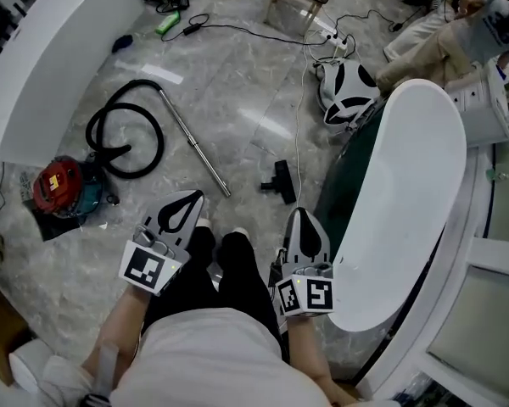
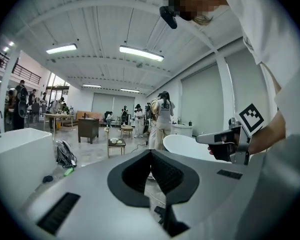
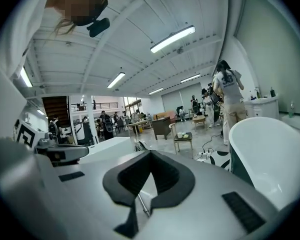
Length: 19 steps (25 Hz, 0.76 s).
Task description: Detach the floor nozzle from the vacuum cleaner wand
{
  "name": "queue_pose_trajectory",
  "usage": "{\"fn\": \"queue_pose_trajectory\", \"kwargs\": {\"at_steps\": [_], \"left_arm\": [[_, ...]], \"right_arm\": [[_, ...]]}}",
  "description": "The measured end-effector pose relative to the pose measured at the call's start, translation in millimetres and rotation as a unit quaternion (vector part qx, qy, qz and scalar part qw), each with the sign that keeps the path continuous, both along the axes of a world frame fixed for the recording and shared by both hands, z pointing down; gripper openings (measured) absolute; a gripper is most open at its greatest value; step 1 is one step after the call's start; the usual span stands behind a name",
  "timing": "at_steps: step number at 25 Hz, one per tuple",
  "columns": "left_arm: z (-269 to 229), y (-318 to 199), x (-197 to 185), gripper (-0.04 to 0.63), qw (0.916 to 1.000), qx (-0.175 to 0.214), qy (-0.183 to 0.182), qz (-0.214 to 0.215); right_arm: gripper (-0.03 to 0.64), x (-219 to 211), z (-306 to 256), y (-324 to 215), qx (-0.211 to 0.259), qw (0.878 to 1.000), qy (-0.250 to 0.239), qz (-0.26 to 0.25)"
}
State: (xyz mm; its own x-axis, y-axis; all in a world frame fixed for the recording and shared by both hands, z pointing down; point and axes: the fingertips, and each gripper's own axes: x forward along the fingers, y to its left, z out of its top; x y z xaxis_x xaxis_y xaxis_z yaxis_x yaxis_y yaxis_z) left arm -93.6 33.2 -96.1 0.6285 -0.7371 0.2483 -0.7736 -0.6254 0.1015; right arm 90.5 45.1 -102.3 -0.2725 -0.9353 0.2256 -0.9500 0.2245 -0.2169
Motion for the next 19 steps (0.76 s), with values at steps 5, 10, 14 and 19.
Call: {"fn": "queue_pose_trajectory", "kwargs": {"at_steps": [5, 10, 14, 19], "left_arm": [[-6.4, 2.0, 0.0, 0.009, 0.9999, 0.013, -0.004, 0.000], [-10.1, 6.4, -1.2, 0.009, 0.9998, 0.020, -0.002, -0.001], [-12.3, 7.3, 3.7, 0.009, 0.9997, 0.023, -0.001, -0.003], [-11.7, 13.8, 6.8, 0.009, 0.9996, 0.027, -0.006, 0.002]], "right_arm": [[0.014, 9.8, -4.8, 8.3, 0.010, 1.000, 0.015, 0.001], [0.014, 22.4, -3.0, 14.2, 0.006, 1.000, 0.002, 0.025], [0.014, 33.3, -4.5, 17.0, 0.006, 0.999, 0.001, 0.033], [0.014, 37.0, -5.1, 23.2, 0.009, 0.999, 0.015, 0.032]]}}
